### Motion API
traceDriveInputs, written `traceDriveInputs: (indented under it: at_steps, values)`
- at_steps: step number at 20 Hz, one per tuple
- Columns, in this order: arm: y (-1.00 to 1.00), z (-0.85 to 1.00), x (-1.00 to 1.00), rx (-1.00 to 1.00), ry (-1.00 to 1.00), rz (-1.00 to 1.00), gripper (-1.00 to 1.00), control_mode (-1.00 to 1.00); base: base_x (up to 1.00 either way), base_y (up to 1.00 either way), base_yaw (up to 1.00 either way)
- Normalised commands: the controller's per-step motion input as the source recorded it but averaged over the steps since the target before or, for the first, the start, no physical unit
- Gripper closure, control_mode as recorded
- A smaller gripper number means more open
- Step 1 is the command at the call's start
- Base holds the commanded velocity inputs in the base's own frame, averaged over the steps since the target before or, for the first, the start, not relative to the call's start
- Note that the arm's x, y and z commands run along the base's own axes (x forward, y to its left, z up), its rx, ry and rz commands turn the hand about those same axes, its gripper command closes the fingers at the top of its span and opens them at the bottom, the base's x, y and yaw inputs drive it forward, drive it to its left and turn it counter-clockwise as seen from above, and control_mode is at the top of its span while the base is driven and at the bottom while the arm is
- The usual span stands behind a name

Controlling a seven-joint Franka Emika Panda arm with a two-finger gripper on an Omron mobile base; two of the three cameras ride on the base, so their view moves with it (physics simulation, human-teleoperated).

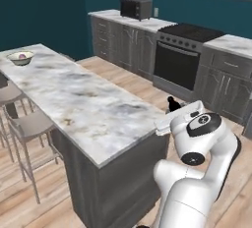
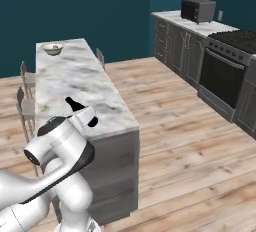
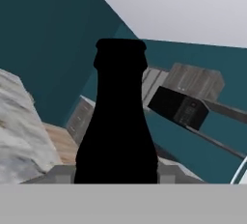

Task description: Open the fridge, grab two sodas, and place both sodas inside the bowl with ice on the dining counter.

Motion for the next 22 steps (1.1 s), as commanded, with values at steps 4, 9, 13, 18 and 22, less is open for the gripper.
traceDriveInputs:
  at_steps: [4, 9, 13, 18, 22]
  values:
    - [0.0, 0.0, 0.0, 0.0, 0.0, 0.0, 1.0, 1.0, 0.0, 1.0, 0.0]
    - [0.0, 0.0, 0.0, 0.0, 0.0, 0.0, 1.0, 1.0, 0.0, 1.0, 0.0]
    - [0.0, 0.0, 0.0, 0.0, 0.0, 0.0, 1.0, 1.0, 0.0, 1.0, 0.0]
    - [0.0, 0.0, 0.0, 0.0, 0.0, 0.0, 1.0, 1.0, 0.02, 1.0, 0.0]
    - [0.0, 0.0, 0.0, 0.0, 0.0, 0.0, 1.0, 1.0, 0.14, 1.0, 0.0]
